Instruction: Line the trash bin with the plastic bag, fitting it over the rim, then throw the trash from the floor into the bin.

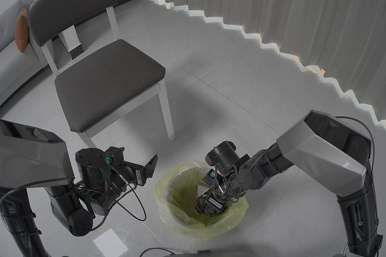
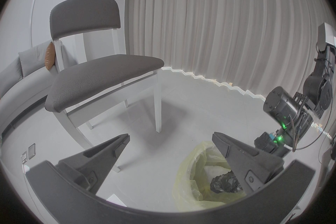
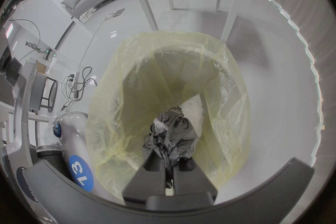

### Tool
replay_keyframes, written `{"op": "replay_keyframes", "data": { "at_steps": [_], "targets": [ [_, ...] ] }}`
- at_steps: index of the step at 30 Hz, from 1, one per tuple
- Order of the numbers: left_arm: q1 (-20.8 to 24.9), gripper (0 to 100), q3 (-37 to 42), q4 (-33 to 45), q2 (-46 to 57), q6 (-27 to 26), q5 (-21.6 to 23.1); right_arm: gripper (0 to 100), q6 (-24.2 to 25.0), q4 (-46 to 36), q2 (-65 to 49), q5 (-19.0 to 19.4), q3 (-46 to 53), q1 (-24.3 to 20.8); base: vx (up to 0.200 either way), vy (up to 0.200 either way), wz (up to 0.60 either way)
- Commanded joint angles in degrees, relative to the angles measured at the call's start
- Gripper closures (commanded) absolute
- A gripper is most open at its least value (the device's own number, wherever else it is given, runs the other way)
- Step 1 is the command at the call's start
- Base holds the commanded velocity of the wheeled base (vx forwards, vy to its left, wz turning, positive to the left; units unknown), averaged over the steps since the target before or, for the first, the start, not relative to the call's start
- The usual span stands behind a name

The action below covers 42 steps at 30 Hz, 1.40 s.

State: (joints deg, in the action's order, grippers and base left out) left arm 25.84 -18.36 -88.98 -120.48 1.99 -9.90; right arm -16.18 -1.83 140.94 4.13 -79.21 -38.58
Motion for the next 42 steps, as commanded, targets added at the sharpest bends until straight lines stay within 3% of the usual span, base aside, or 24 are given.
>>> {"op": "replay_keyframes", "data": {
  "at_steps": [1,3,4,17,23,27,31,35,42],
  "targets": [
    [0.08,0,0.08,-1.02,-0.46,0.03,-0.03,100,-0.08,-0.02,4.35,-0.97,-2.44,-0.09,0.000,0.000,0.00],
    [0.00,0,-0.10,-1.02,-0.81,0.03,-0.03,100,-0.26,-0.19,4.96,-1.58,-3.14,-0.26,0.000,0.000,0.00],
    [0.00,0,-0.10,-1.02,-1.25,0.03,-0.03,0,-0.35,-0.37,5.14,-2.20,-3.40,-0.35,0.000,0.000,0.00],
    [0.87,0,0.17,-1.02,-3.89,2.06,-0.03,0,0.36,2.09,2.50,-2.73,-3.14,1.41,0.000,0.000,0.00],
    [0.26,0,-1.15,-1.02,-11.09,2.93,-0.03,0,1.06,2.18,-0.75,-2.55,-0.68,3.16,0.000,0.000,0.00],
    [0.35,0,-1.33,-1.02,-11.53,3.64,-0.03,0,0.97,2.71,-0.57,-2.37,0.38,2.02,0.000,0.000,0.00],
    [0.61,0,-0.89,-1.02,-11.53,3.64,-0.12,0,0.01,6.66,-0.93,-4.13,3.72,-1.85,0.000,0.000,0.00],
    [0.79,0,-1.24,-1.02,-11.62,3.64,-0.12,0,-8.52,17.82,0.04,-10.64,8.02,-6.33,0.000,0.000,0.00],
    [0.87,0,-0.54,-1.02,-11.44,3.55,-0.65,0,-21.79,29.43,5.40,-21.18,8.99,-3.60,0.000,0.000,0.00]
  ]
}}
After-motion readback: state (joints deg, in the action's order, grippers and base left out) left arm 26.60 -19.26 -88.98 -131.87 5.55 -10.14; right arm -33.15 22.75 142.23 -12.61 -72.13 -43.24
